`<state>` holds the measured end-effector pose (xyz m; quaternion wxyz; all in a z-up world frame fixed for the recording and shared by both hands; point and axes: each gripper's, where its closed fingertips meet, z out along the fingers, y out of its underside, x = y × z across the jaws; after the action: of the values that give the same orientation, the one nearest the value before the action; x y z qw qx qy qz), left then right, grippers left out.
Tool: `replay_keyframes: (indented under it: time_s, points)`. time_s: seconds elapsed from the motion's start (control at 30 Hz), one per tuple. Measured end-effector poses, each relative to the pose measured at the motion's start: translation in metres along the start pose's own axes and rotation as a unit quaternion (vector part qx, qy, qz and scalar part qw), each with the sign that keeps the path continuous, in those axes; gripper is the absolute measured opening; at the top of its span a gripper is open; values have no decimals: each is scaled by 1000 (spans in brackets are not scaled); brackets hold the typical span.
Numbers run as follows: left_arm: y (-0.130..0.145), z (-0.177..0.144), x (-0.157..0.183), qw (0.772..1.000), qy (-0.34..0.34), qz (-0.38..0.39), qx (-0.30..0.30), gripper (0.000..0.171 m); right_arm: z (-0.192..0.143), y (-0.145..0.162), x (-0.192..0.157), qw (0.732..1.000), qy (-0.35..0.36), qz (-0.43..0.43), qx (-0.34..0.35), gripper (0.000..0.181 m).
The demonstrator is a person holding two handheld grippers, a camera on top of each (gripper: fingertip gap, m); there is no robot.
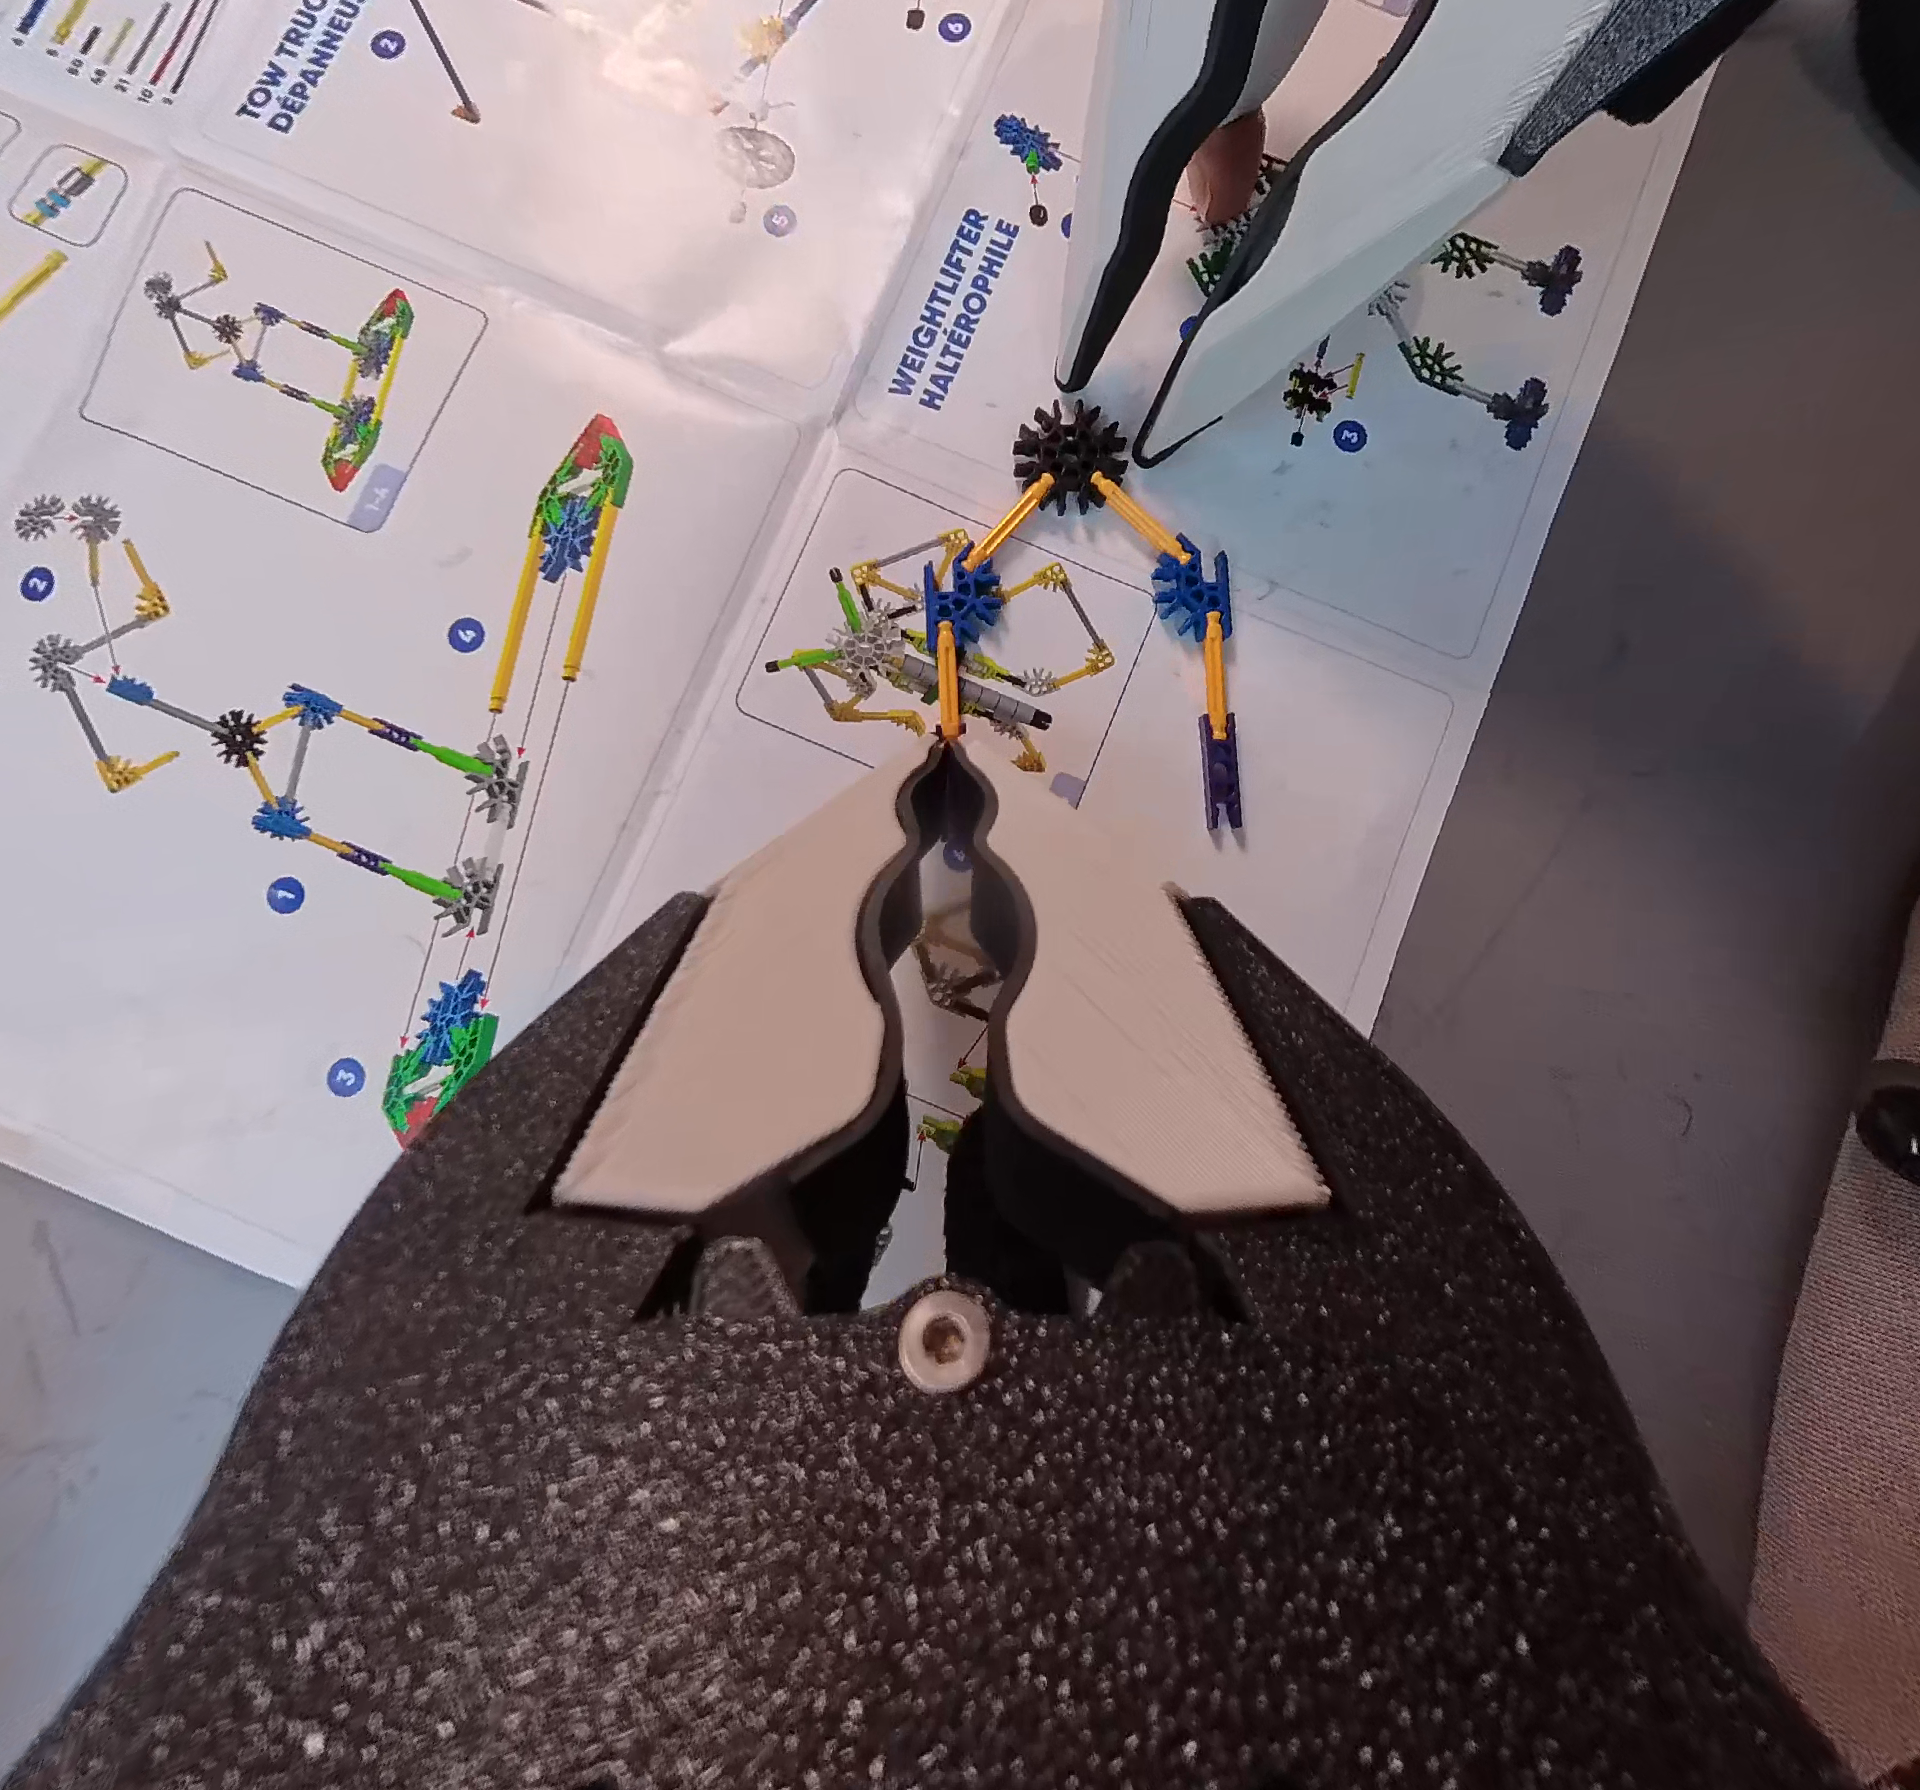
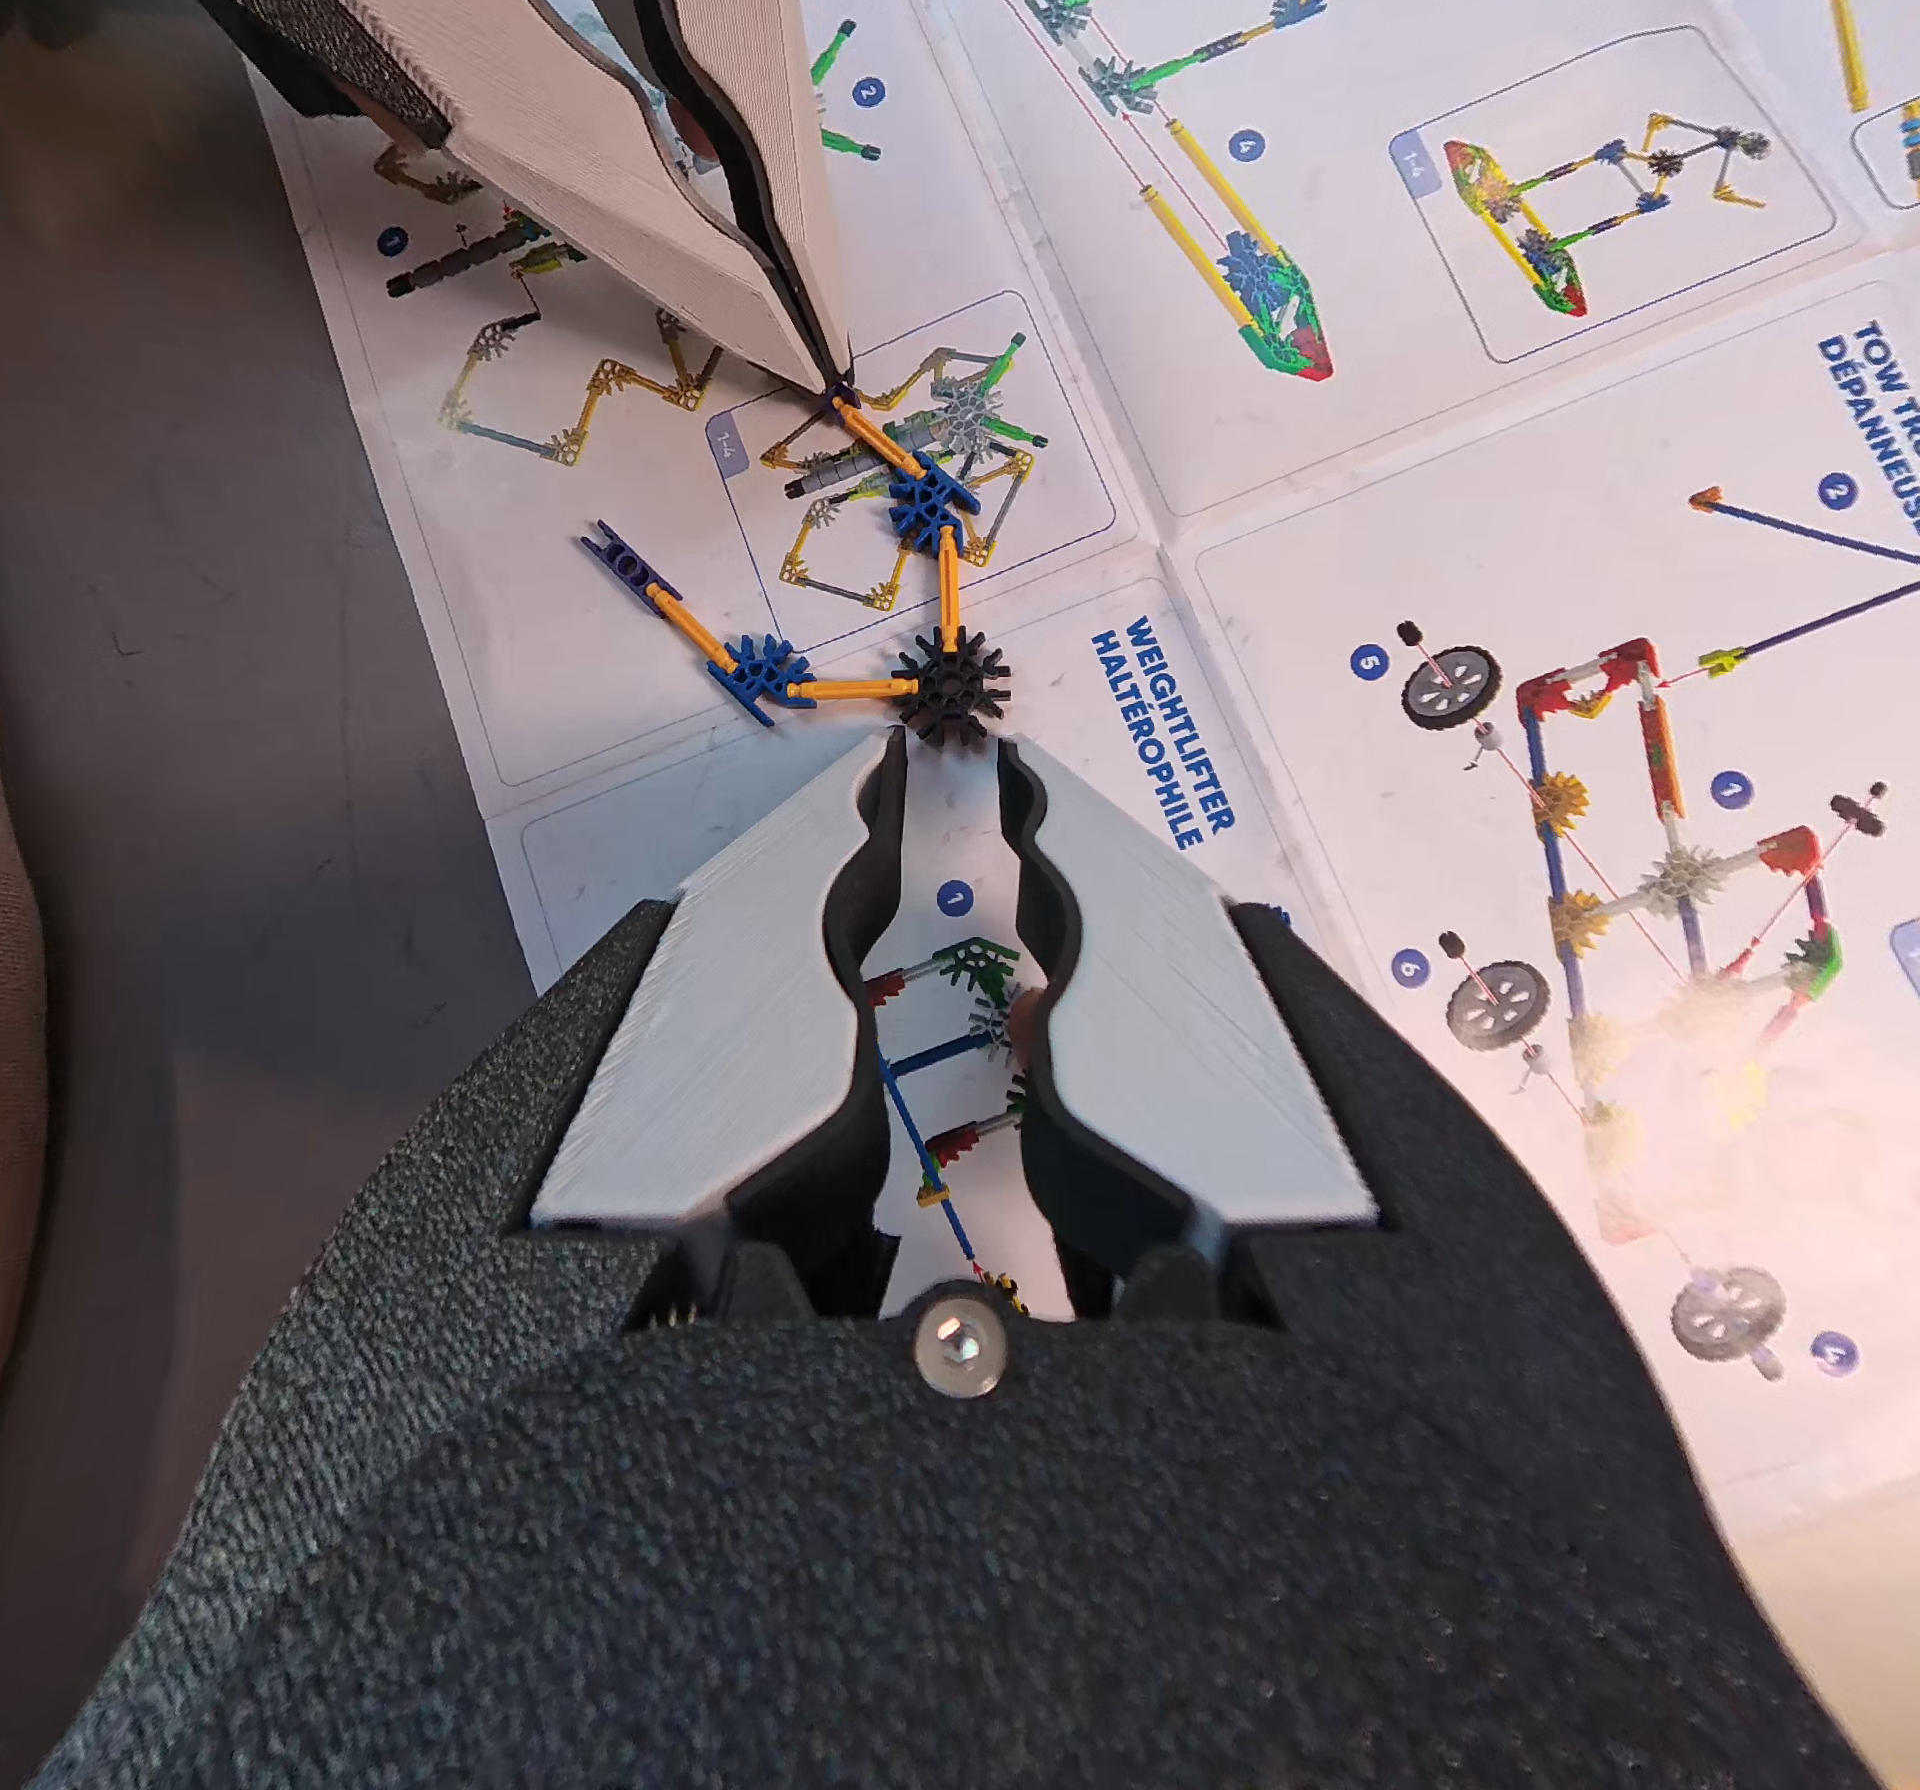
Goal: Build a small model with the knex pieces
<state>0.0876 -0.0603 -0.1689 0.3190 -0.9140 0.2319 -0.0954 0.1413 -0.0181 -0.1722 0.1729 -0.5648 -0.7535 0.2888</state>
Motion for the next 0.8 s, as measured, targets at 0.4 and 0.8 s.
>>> replay_keyframes:
  time_s: [0.4, 0.8]
  points:
    - [1, 2, 0, 998, 16, -8, -53, 0, 0, 0, -1, 1000, 3, 0, 1, 17]
    - [8, -25, -8, 993, 98, -64, 8, 15, -5, 4, 0, 1000, -6, 10, -2, 20]
